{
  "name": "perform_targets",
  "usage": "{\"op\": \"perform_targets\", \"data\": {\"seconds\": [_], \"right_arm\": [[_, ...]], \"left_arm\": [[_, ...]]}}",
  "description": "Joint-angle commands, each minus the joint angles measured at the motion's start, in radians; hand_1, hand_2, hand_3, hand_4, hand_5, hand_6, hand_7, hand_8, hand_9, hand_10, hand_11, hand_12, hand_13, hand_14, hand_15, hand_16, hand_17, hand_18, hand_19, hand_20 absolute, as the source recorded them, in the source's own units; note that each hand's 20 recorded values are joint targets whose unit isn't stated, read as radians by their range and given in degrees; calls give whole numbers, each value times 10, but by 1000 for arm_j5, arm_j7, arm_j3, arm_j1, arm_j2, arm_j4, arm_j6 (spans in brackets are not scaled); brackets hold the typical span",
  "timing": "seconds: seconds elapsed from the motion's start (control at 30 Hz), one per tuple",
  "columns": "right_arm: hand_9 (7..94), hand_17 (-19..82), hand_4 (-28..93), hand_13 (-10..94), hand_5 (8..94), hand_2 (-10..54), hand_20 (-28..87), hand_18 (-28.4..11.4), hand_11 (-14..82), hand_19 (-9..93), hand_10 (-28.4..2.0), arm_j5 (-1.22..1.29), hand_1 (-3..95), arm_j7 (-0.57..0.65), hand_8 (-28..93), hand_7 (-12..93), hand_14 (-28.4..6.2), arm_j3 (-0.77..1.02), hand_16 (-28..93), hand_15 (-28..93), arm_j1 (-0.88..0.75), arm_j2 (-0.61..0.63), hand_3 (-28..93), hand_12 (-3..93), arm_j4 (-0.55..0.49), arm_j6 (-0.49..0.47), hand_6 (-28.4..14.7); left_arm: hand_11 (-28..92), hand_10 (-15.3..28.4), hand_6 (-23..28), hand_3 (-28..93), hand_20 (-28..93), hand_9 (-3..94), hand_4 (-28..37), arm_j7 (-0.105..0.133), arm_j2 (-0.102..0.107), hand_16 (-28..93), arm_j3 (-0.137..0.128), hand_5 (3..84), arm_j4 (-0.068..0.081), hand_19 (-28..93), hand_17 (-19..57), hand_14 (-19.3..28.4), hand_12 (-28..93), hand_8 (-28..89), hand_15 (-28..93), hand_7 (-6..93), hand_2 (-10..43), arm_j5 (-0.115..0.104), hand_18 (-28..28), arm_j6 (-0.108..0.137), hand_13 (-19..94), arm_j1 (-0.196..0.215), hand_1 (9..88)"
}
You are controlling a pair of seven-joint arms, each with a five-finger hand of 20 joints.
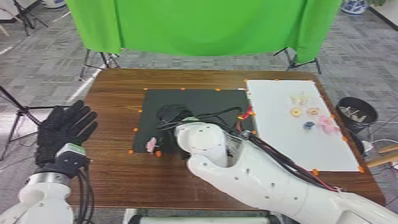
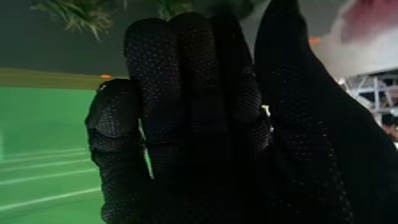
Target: Arrange flowers
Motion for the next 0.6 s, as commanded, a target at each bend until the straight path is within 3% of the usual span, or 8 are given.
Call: {"op": "perform_targets", "data": {"seconds": [0.03, 0.1, 0.17, 0.23, 0.33, 0.4, 0.6], "right_arm": [[782, 373, -238, 703, 720, -67, 352, -230, 269, 872, -150, 62, 430, -1, 45, 256, -122, 100, 272, 525, -69, 66, 734, 237, -149, 59, -35], [780, 373, -229, 703, 718, -27, 351, -230, 273, 875, -151, 117, 427, -73, 51, 258, -123, 148, 273, 528, -99, 71, 745, 234, -175, 19, -38], [780, 373, -222, 702, 719, -13, 350, -229, 274, 876, -151, 211, 426, -31, 52, 257, -124, 181, 274, 530, -111, 44, 750, 234, -200, -108, -40], [775, 378, -161, 705, 693, 28, 361, -233, 277, 889, -152, 231, 391, -33, 44, 245, -127, 195, 287, 597, -129, 34, 823, 236, -218, -161, -46], [762, 380, -143, 707, 675, 57, 362, -236, 279, 894, -159, 140, 366, -50, 29, 231, -130, 194, 287, 613, -163, 90, 845, 235, -269, -64, -47], [724, 377, -172, 694, 645, 82, 349, -236, 240, 893, -172, 138, 322, -28, -82, 193, -133, 246, 274, 604, -201, 134, 804, 214, -313, -33, -45], [652, 360, -198, 665, 593, 45, 320, -238, 176, 862, -188, 153, 312, 79, -112, 163, -147, 482, 248, 574, -398, 336, 778, 180, -441, 117, -57]], "left_arm": [[248, 168, 108, 700, 67, 383, -283, -2, -20, -93, -13, 475, -3, 422, -67, 170, 108, -86, 427, 147, 138, -6, 158, -1, 273, 18, 292], [248, 167, 108, 699, 67, 384, -283, -2, -22, -93, -19, 475, -2, 422, -66, 170, 108, -86, 428, 147, 140, -6, 158, -2, 273, 23, 291], [249, 167, 108, 700, 68, 384, -283, 5, -21, -93, -22, 475, -3, 422, -67, 170, 109, -86, 428, 147, 143, -12, 158, -3, 273, 26, 289], [250, 168, 108, 700, 68, 384, -283, 5, -24, -93, -18, 475, -2, 422, -67, 170, 109, -86, 429, 147, 144, -10, 158, -6, 274, 21, 287], [251, 168, 108, 701, 70, 385, -283, -6, -30, -92, -1, 475, 5, 425, -67, 170, 109, -86, 431, 147, 146, -1, 159, -23, 274, 0, 285], [251, 168, 108, 701, 71, 385, -283, -7, -36, -92, 1, 475, 7, 425, -67, 170, 109, -86, 432, 147, 147, 0, 159, -28, 274, 1, 283], [250, 167, 108, 702, 71, 384, -283, -8, -44, -93, -23, 474, -3, 424, -67, 170, 109, -86, 432, 148, 147, 4, 160, -32, 274, 36, 282]]}}
